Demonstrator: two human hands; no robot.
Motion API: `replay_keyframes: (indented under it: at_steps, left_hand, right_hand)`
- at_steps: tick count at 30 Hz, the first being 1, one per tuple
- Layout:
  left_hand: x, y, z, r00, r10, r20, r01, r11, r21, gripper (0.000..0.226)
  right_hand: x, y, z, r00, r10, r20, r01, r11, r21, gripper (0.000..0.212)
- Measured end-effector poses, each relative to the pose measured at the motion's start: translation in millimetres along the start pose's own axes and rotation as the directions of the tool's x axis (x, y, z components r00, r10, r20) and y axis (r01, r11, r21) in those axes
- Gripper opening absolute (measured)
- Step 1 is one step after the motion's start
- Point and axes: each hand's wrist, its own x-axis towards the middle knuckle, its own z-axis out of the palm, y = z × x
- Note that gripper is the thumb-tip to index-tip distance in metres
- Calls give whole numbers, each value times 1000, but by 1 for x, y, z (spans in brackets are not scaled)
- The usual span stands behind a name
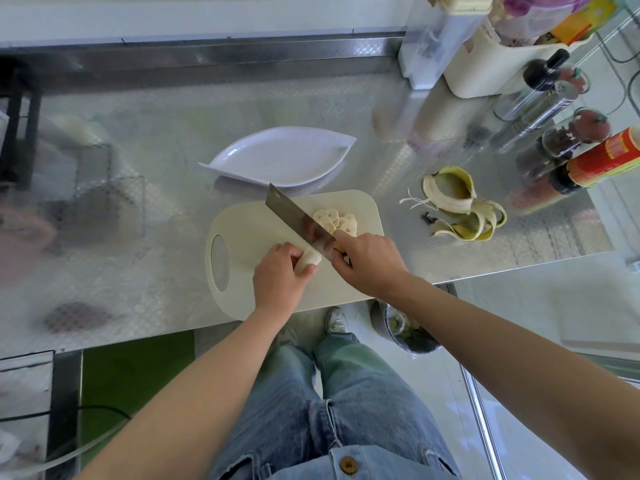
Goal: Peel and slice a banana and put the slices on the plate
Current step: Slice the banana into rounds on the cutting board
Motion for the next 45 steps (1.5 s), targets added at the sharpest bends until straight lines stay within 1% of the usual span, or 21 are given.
replay_keyframes:
  at_steps: [10,16,20,24,27,32,39,45]
  left_hand:
    - [-1,1,-2,1000,-3,2,3,1000,-26,19]
    - [0,-1,0,1000,-22,13,23,999,-38,22]
    - [0,0,0,1000,-18,10,19,999,-29,23]
    - [0,-1,0,1000,-20,3,20,1000,-24,22]
    - [0,0,0,1000,-6,-2,6,1000,0,22]
    - [1,-1,0,1000,-11,7,12,1000,-17,21]
    - [0,-1,0,1000,-9,8,10,1000,-28,22]
    - [0,-1,0,1000,-20,14,20,999,-40,24]
  right_hand:
    - [0,1,11,997,-10,78,15,998,-64,12]
    - [0,1,27,994,10,107,-2,998,-69,21]
    - [2,3,25,996,7,89,-2,999,-50,20]
    - [2,2,16,999,27,18,-27,1000,-12,17]
    - [2,0,8,1000,2,-7,-2,1000,-5,19]
    - [0,-1,4,999,-19,35,20,999,-25,18]
    - [-1,-3,15,997,-3,78,7,998,-55,13]
    - [1,-3,30,992,41,120,-38,999,-28,22]
